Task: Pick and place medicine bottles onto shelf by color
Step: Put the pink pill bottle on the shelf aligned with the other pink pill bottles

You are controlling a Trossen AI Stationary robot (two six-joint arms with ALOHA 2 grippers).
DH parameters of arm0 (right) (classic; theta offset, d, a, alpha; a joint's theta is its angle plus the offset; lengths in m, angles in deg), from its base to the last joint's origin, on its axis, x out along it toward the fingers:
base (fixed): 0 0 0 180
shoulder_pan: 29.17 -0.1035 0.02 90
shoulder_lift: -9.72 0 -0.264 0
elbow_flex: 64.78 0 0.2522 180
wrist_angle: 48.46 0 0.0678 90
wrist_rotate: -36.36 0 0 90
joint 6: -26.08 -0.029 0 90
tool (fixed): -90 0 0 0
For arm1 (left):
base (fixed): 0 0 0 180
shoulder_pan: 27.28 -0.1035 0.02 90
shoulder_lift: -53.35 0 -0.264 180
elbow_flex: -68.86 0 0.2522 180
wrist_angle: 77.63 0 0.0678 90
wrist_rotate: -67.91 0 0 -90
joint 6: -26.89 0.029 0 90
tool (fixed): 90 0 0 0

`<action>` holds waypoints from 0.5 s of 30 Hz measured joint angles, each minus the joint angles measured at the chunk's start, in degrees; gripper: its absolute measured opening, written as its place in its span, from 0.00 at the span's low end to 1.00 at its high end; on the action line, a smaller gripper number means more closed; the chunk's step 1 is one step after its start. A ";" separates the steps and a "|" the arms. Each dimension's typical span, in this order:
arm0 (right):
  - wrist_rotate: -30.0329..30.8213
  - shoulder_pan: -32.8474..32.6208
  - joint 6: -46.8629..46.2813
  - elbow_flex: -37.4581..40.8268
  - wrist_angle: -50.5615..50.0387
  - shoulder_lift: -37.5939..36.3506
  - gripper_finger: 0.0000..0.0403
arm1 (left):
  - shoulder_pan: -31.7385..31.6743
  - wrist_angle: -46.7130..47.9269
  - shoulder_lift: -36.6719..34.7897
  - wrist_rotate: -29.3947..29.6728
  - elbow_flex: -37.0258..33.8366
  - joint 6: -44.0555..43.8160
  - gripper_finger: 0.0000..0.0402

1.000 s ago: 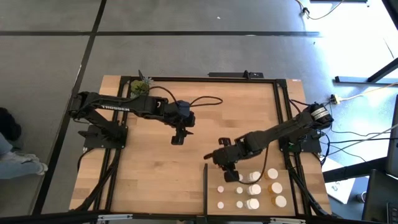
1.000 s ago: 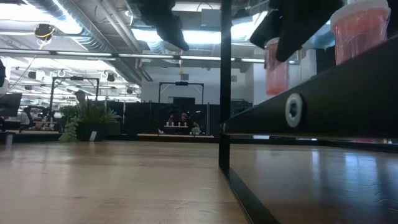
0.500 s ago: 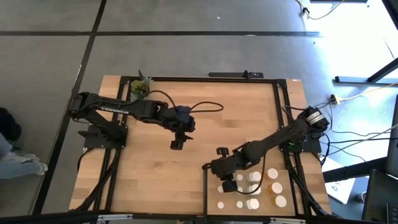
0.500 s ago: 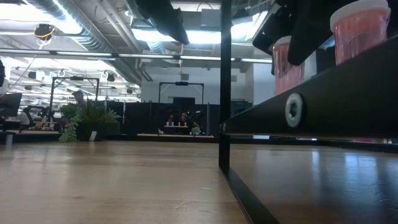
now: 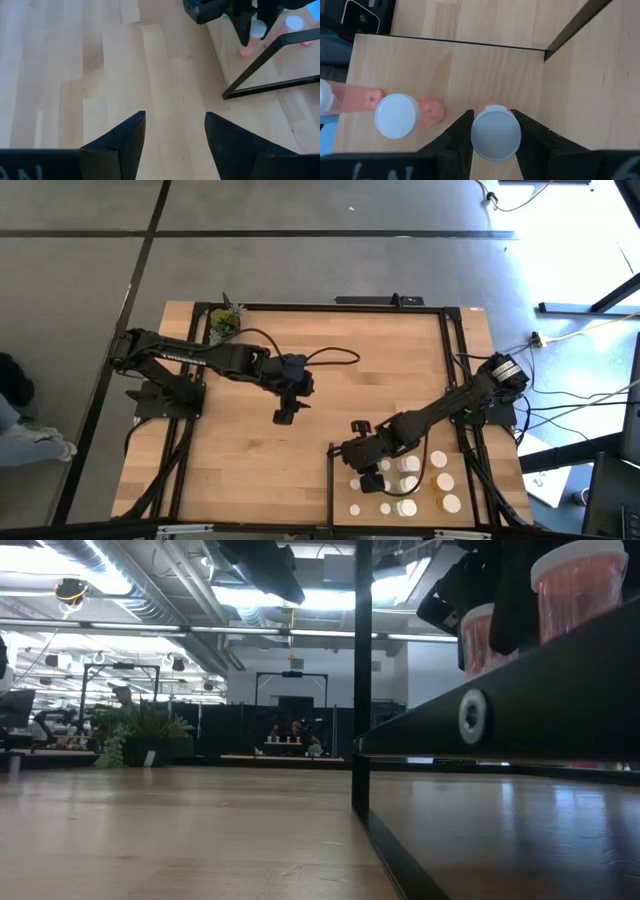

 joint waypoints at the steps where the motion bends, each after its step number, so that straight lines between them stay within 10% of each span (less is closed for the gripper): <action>1: 0.00 0.02 -0.73 0.00 -0.08 0.01 0.30 | 0.00 -0.01 0.00 0.03 0.00 0.00 0.49; 15: -0.20 0.31 -1.29 0.00 -0.33 0.02 0.30 | 3.16 -0.04 0.00 -3.23 0.00 2.02 0.49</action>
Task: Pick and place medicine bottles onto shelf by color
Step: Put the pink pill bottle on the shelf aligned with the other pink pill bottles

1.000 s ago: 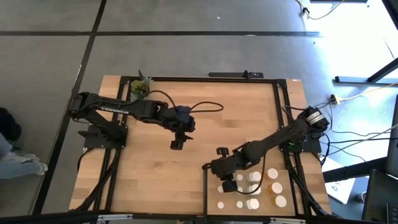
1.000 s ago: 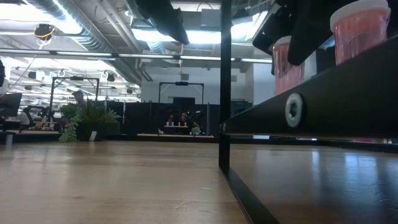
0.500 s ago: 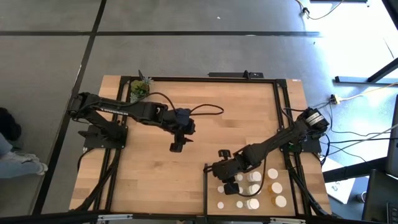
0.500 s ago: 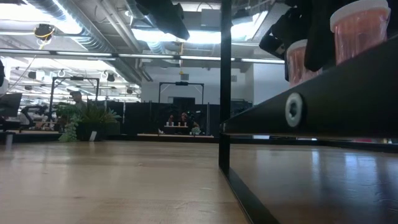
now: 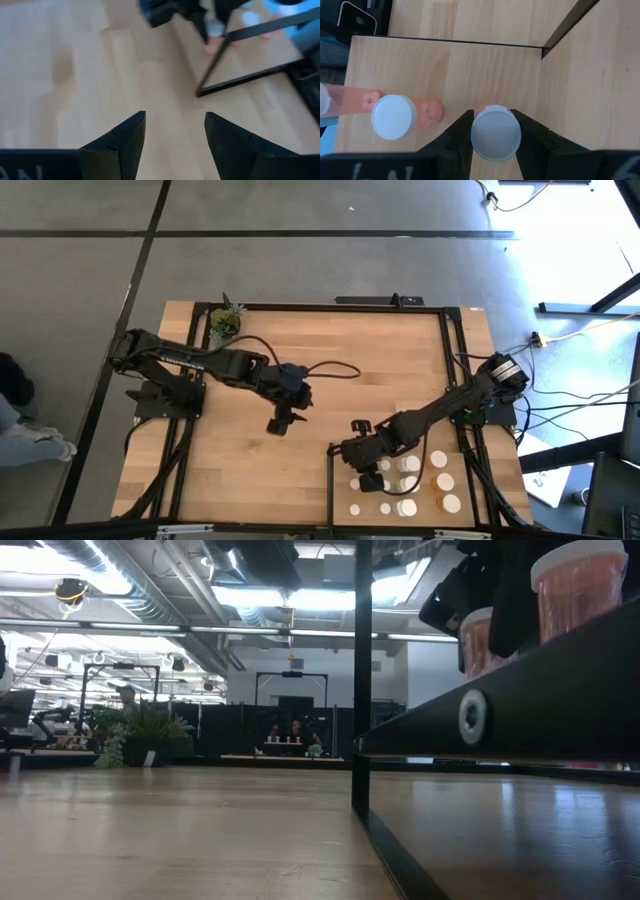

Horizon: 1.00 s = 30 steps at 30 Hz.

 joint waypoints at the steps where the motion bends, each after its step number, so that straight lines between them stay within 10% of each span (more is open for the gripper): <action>1: 0.00 0.02 0.00 0.00 0.01 0.00 0.30 | 0.21 0.00 0.00 -1.01 0.00 -0.01 0.49; 30: 0.04 0.56 1.48 0.02 0.08 -0.02 0.53 | 1.34 0.02 0.00 -1.50 0.00 0.06 0.49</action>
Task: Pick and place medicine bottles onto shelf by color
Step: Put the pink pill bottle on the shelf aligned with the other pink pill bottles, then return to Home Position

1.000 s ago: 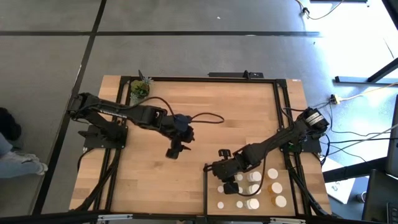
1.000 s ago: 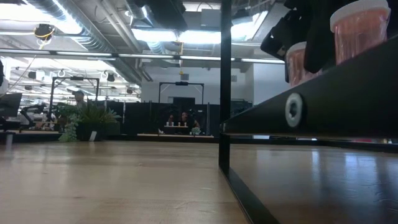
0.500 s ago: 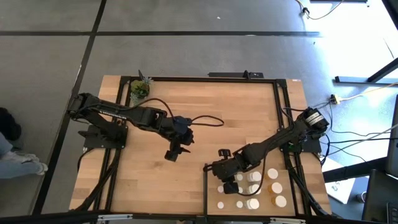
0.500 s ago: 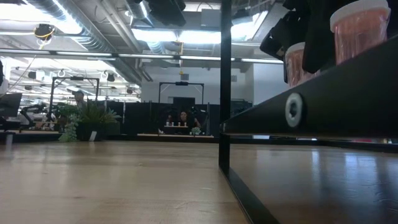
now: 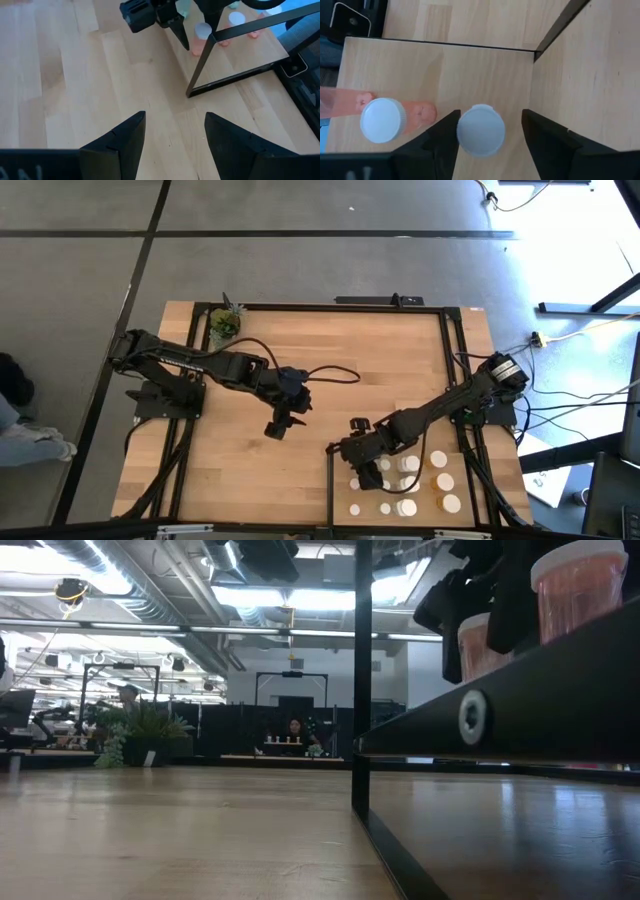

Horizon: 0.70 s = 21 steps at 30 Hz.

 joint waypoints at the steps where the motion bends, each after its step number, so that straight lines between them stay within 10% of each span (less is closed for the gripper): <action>1: 0.05 0.00 0.10 0.00 0.00 0.02 0.53 | 0.00 0.00 0.00 0.00 0.00 0.00 0.49; 21: -2.34 -0.03 0.42 0.07 -2.27 -2.91 0.53 | 0.00 0.44 -0.02 0.04 0.00 -0.02 0.49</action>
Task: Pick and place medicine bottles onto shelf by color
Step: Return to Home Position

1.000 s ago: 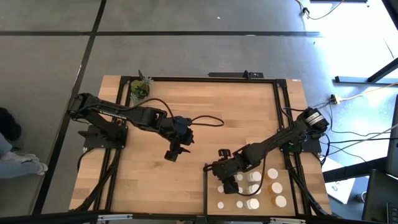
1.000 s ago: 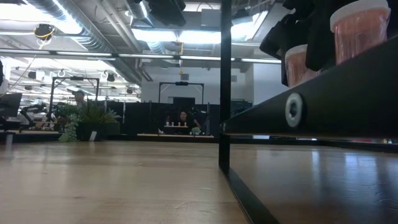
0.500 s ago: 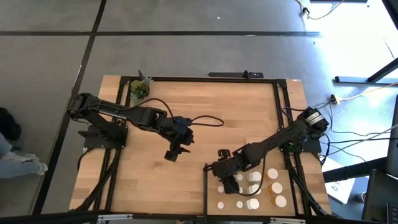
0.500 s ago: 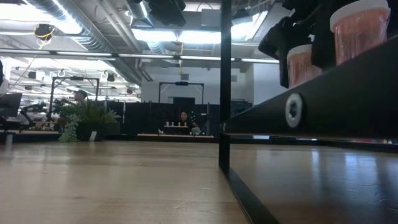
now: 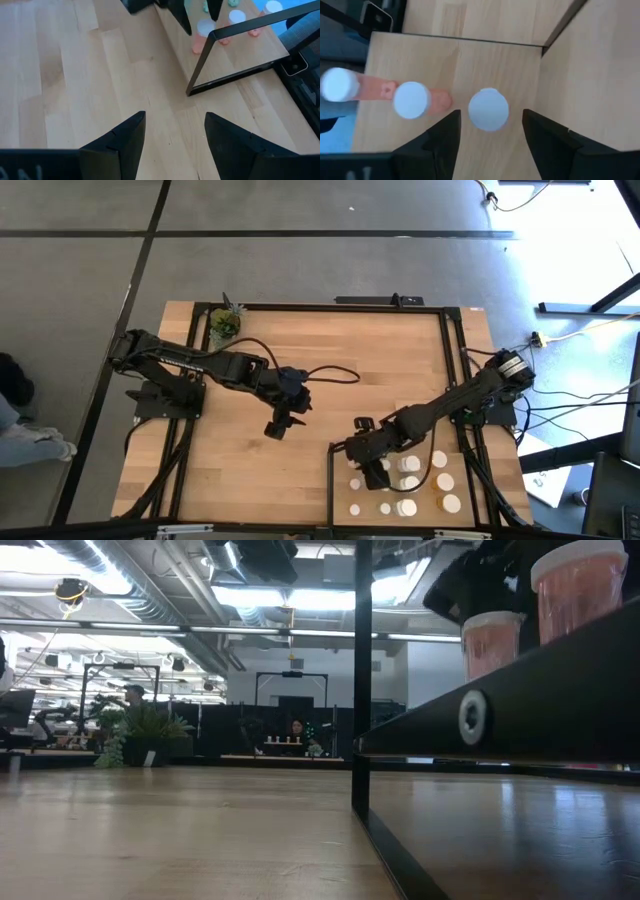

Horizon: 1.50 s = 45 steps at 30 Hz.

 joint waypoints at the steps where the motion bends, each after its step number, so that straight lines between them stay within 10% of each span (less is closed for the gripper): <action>1: 0.31 -0.12 -0.03 0.00 -0.40 -0.83 0.53 | 0.00 -0.03 0.00 0.02 0.00 0.00 0.49; 18: -2.27 -1.36 1.01 -0.01 -7.51 -9.09 0.52 | 2.62 5.11 -7.58 4.73 0.12 -6.57 0.49; 24: -1.62 1.52 1.33 -0.60 -12.57 -10.00 0.39 | 4.90 12.96 -11.19 15.95 0.00 -7.79 0.48; 45: 12.32 3.96 11.90 -17.31 -34.20 -18.64 0.02 | 11.29 26.24 -36.41 21.87 -0.11 -11.77 0.01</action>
